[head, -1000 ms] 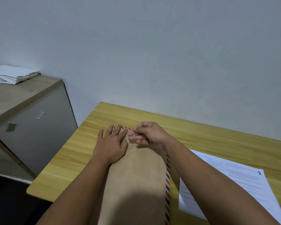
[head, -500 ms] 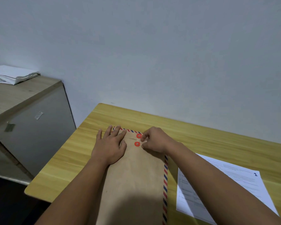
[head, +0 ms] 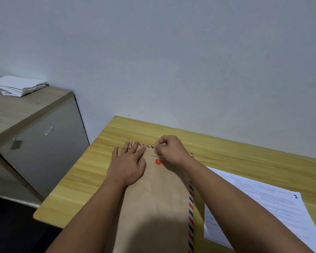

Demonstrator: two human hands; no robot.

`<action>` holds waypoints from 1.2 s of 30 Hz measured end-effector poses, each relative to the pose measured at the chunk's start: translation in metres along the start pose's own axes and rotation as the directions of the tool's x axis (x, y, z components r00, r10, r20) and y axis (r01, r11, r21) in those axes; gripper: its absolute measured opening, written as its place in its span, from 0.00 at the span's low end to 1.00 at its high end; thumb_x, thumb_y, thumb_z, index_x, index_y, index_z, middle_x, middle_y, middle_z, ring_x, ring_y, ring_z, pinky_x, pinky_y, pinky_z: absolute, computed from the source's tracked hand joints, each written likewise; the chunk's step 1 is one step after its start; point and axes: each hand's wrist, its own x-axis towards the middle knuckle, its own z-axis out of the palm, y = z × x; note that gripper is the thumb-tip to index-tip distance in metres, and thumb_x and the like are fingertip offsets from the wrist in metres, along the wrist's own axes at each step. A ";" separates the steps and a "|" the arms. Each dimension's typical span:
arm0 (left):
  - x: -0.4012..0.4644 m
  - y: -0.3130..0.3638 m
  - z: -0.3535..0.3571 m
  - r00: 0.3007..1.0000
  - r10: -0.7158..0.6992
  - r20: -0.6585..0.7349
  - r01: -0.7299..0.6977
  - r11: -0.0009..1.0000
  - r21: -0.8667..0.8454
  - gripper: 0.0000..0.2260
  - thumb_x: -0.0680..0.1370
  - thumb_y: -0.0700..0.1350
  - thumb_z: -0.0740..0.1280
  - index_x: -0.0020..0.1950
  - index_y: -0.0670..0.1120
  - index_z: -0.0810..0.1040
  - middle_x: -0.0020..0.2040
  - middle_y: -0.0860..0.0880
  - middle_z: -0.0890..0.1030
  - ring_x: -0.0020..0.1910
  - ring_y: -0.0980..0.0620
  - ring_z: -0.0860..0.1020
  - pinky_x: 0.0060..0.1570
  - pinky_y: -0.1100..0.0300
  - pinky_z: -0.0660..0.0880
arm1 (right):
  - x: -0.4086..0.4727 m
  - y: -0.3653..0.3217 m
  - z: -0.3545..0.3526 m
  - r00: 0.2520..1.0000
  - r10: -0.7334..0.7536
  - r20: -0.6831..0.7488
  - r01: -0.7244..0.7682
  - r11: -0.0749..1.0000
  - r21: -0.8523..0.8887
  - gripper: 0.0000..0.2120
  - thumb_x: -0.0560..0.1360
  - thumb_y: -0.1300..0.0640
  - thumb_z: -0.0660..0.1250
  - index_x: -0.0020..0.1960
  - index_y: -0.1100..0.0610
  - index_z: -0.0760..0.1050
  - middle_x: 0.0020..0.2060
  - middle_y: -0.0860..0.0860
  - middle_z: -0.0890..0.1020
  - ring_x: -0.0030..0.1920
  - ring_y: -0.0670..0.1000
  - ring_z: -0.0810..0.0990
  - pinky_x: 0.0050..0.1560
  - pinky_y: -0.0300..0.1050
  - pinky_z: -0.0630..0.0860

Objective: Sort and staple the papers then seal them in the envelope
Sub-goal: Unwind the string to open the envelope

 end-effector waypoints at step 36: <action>0.000 -0.001 0.001 1.000 0.004 0.010 -0.004 1.000 0.020 0.27 0.82 0.58 0.49 0.82 0.60 0.58 0.84 0.54 0.54 0.84 0.48 0.48 0.79 0.38 0.43 | -0.001 -0.010 -0.026 0.921 0.022 0.388 -0.088 0.984 0.155 0.09 0.77 0.62 0.74 0.49 0.69 0.84 0.37 0.53 0.86 0.33 0.46 0.81 0.32 0.35 0.74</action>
